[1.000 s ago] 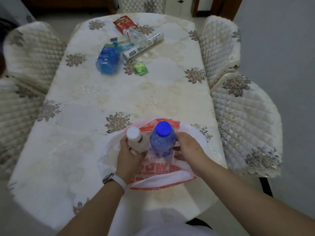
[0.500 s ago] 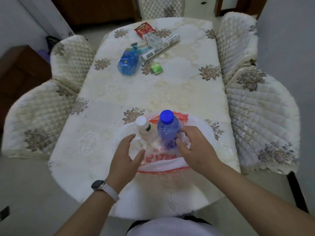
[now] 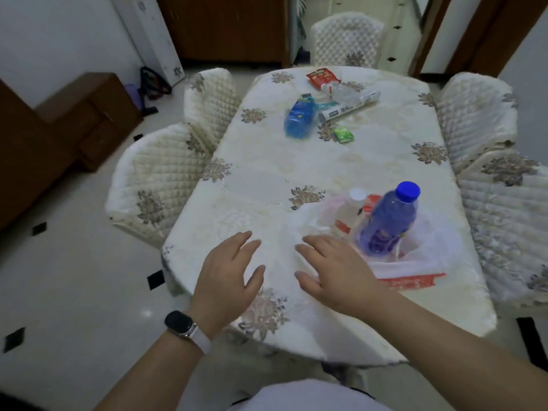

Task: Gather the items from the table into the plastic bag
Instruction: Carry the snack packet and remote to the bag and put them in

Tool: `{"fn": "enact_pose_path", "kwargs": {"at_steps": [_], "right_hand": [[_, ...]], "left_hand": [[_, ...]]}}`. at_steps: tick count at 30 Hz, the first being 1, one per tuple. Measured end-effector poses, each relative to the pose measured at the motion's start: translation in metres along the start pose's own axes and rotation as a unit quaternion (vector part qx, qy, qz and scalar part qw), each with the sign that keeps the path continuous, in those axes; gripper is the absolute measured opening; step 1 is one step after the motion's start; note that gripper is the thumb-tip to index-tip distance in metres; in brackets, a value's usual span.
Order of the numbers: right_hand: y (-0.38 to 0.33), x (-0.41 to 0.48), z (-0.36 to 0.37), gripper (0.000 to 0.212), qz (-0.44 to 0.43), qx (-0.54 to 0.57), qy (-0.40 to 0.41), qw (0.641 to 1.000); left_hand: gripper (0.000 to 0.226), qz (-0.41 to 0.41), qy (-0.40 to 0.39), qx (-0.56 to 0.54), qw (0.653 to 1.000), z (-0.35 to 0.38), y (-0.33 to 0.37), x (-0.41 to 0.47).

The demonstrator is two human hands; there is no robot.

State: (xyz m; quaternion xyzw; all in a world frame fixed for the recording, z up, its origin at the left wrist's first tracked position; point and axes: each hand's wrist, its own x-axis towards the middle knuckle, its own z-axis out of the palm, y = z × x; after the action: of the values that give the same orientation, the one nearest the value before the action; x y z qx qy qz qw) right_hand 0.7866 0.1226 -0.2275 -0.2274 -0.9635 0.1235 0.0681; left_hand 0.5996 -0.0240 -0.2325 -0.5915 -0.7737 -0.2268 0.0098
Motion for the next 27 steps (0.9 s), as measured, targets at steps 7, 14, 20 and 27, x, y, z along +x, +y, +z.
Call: {"fn": "enact_pose_path", "kwargs": {"at_steps": [7, 14, 20, 27], "right_hand": [[-0.147, 0.076, 0.027, 0.052, -0.098, -0.052, 0.014, 0.994], [-0.261, 0.137, 0.048, 0.048, -0.217, -0.067, 0.025, 0.973], [-0.327, 0.189, 0.074, 0.052, -0.274, -0.064, 0.005, 0.96], [-0.394, 0.295, 0.123, 0.053, -0.324, -0.048, -0.003, 0.945]], "left_hand": [[0.047, -0.077, 0.042, 0.077, 0.993, -0.087, -0.116, -0.083], [0.047, -0.17, 0.081, 0.127, 0.974, -0.148, -0.189, -0.154], [0.047, -0.23, 0.107, 0.154, 0.955, -0.178, -0.244, -0.186], [0.046, -0.297, 0.102, 0.163, 0.935, -0.198, -0.343, -0.191]]}}
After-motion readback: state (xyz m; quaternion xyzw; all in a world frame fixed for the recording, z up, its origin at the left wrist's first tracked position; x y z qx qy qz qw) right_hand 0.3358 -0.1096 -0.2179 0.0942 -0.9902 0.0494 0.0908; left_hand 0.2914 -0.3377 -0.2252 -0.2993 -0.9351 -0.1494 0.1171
